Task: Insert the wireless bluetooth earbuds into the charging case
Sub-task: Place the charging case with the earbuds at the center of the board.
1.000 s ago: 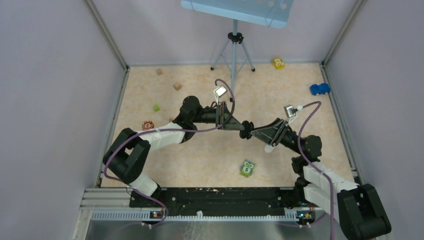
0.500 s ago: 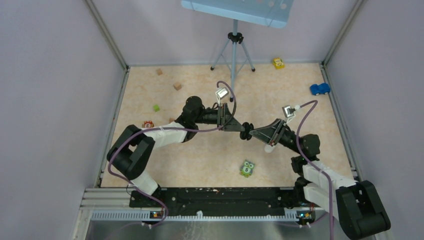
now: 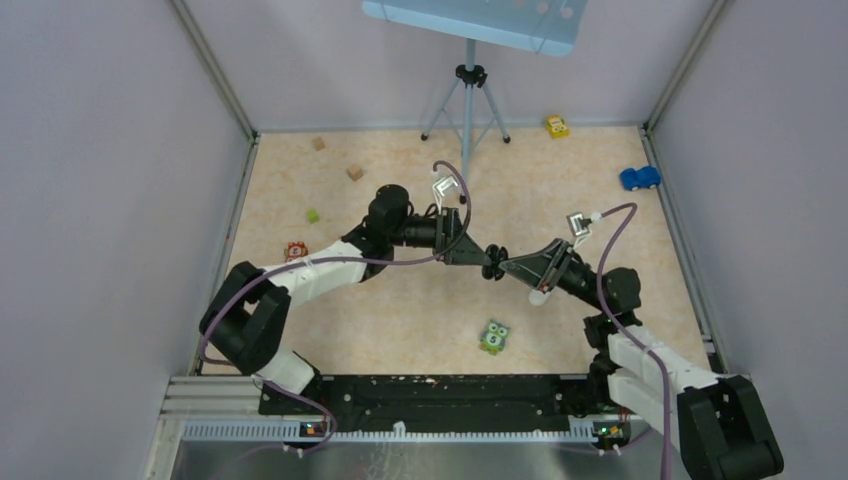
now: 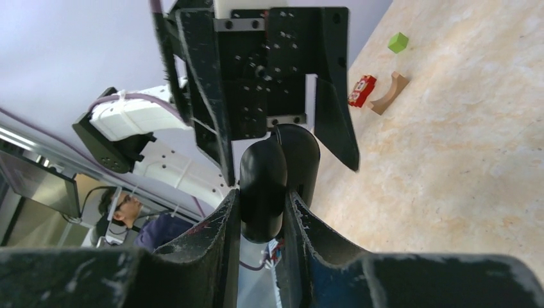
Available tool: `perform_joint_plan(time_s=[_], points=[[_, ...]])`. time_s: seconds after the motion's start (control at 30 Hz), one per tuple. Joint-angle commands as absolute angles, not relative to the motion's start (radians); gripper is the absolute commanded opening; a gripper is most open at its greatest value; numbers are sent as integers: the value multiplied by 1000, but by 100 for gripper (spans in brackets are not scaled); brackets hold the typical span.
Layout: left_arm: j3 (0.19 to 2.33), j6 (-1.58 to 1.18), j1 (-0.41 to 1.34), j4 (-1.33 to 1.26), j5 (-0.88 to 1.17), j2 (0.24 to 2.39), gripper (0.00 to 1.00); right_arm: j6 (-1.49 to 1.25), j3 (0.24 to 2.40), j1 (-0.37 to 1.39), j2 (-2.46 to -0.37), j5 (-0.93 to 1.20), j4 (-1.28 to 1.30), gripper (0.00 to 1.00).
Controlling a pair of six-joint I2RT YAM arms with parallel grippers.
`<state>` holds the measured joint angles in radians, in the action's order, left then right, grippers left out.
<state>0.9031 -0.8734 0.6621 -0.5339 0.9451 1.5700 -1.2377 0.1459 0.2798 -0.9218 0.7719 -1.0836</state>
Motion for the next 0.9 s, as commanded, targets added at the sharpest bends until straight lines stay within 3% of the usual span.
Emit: perform_joint_plan(time_s=[0.0,0.1,0.23,0.4,0.87], points=[[957,-656,663,-374,831,1446,82,-1162,190,289,-866,739,-975,0],[907,-551,679,-359,770,1374,75,-1163,206,289,-854,730,-952,0],[864,-515,681,-379,795,1355,85,-1158,230,288,-856,751,-936,0],[851,-555,687,-423,845,1411,86,-1180,240,289,-863,761,-954,0],[826,-669,714,-560,841,1455,70,-1230,248,289,-858,776,-1000,0]])
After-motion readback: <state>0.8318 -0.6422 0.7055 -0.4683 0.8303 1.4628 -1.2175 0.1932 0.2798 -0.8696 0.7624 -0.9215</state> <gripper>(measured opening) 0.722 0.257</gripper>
